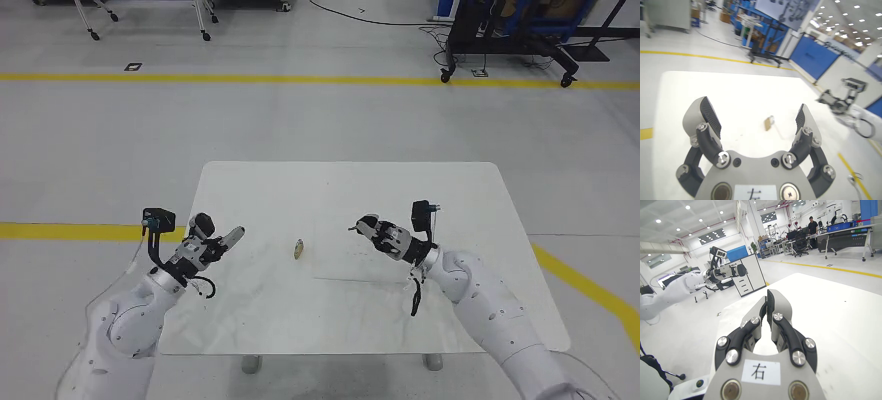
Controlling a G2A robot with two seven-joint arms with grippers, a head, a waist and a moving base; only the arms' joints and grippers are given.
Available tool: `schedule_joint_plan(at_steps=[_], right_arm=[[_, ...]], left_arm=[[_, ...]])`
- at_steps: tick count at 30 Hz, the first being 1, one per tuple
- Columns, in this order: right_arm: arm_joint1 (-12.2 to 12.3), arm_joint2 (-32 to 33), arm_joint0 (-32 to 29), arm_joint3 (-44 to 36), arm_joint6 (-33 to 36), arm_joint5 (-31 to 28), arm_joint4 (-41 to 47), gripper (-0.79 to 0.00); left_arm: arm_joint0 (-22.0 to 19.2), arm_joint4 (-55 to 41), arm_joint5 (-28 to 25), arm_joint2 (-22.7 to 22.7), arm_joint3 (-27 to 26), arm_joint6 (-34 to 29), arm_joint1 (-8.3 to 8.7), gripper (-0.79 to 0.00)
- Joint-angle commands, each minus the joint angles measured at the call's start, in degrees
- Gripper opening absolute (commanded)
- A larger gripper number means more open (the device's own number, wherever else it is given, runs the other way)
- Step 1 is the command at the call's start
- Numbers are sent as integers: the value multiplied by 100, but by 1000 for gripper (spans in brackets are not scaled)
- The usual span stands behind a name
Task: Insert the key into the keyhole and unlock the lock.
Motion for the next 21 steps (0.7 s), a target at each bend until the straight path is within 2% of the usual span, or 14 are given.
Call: schedule_joint_plan(at_steps=[1, 4, 8, 11, 15, 19, 21], right_arm=[[-8, -105, 79, 68, 111, 0, 320, -785], [-25, -286, 164, 94, 199, 0, 865, -785], [-49, -529, 301, 205, 393, 0, 1478, -785], [-75, -701, 397, 263, 502, 0, 1797, -785], [-123, -901, 492, 320, 555, 0, 2085, -785], [-225, -1164, 580, 353, 514, 0, 2340, -785], [-268, -1275, 618, 376, 516, 0, 2412, -785]], left_arm=[[-408, -1266, -8, 179, 215, -956, 15, 0], [-1033, -2350, 168, 559, 674, -1932, 11, 0], [-1948, -3908, 437, 1253, 1645, -3307, -57, 0], [-2473, -4543, 349, 1766, 2409, -3874, -152, 0], [-2910, -4956, -23, 2295, 3132, -4067, -294, 0], [-3158, -4369, -851, 2664, 3445, -3876, -379, 0], [-3195, -4379, -953, 2738, 3530, -3792, -403, -114]])
